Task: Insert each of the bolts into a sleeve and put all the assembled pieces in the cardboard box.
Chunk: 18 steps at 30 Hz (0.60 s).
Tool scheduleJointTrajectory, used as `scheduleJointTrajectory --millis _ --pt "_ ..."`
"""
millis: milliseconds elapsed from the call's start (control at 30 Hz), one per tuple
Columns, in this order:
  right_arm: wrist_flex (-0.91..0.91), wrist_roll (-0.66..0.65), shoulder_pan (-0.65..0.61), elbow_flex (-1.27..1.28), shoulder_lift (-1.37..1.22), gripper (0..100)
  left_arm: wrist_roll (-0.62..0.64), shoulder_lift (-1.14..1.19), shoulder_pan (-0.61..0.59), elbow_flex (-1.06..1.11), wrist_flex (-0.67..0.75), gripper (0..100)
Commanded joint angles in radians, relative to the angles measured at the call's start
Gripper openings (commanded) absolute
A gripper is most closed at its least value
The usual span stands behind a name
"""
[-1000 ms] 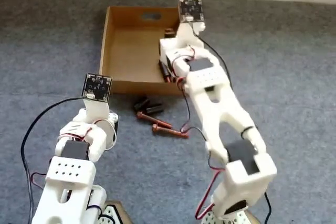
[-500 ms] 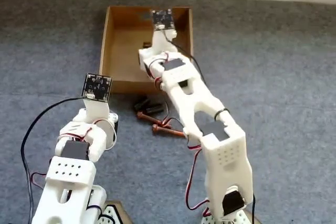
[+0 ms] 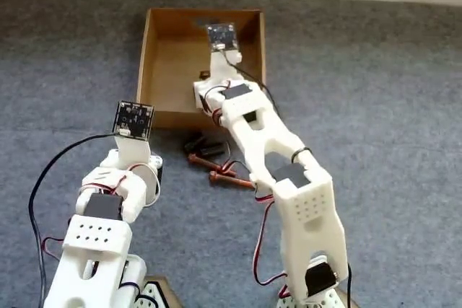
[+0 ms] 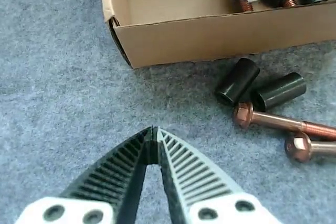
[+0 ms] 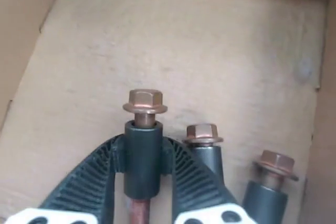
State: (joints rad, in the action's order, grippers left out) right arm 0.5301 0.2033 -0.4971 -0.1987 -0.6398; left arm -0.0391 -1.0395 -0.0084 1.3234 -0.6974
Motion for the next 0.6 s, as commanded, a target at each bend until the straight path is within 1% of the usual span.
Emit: scheduleJointTrajectory --millis 0,267,567 --pt "0.002 -0.011 0.025 -0.053 0.013 0.5 0.011 -0.022 -0.008 -0.012 0.017 1" --pt "0.002 -0.012 0.099 -0.050 0.012 0.5 0.011 -0.022 -0.008 -0.012 0.017 1" --pt "0.002 -0.012 0.077 -0.051 0.018 0.5 0.011 -0.022 -0.008 -0.012 0.017 1"
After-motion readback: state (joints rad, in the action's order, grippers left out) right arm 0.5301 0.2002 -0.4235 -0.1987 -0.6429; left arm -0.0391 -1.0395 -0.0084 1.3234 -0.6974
